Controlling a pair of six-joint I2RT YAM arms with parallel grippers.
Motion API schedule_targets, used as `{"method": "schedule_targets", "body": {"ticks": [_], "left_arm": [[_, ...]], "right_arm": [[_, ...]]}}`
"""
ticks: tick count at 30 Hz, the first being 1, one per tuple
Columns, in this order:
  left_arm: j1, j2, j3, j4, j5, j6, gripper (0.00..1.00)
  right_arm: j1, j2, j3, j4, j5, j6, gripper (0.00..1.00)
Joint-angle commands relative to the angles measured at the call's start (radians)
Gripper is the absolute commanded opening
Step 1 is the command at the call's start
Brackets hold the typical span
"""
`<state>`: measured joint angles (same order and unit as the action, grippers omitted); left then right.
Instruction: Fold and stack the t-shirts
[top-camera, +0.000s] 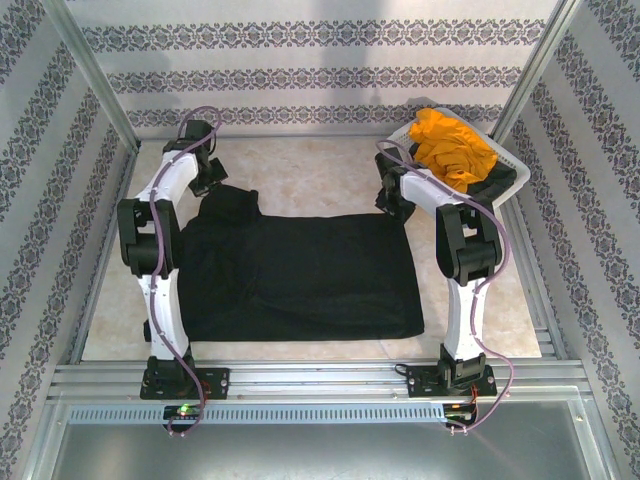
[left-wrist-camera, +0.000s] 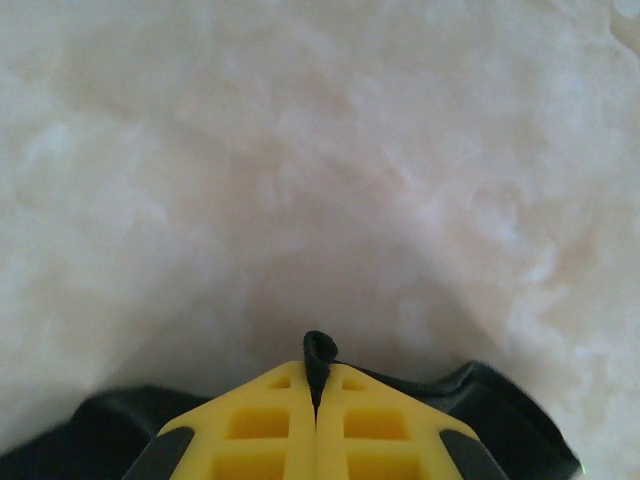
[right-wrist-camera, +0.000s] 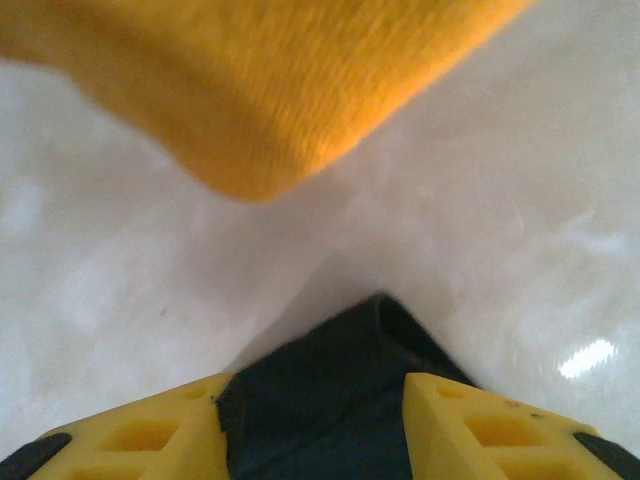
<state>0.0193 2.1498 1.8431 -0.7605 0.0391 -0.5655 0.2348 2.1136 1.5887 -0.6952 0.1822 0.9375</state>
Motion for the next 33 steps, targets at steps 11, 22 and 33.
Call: {"method": "schedule_targets", "body": {"ticks": [11, 22, 33], "left_arm": [[-0.009, -0.123, -0.144, 0.051, 0.074, -0.025, 0.0], [-0.009, -0.154, -0.132, 0.038, 0.076, -0.037, 0.0], [-0.007, -0.222, -0.173, 0.011, 0.064, 0.001, 0.0]], "right_arm": [[-0.026, 0.134, 0.178, -0.197, 0.009, -0.072, 0.4], [-0.02, 0.235, 0.346, -0.369, 0.008, -0.115, 0.19], [-0.022, 0.068, 0.223, -0.211, -0.022, -0.135, 0.0]]}}
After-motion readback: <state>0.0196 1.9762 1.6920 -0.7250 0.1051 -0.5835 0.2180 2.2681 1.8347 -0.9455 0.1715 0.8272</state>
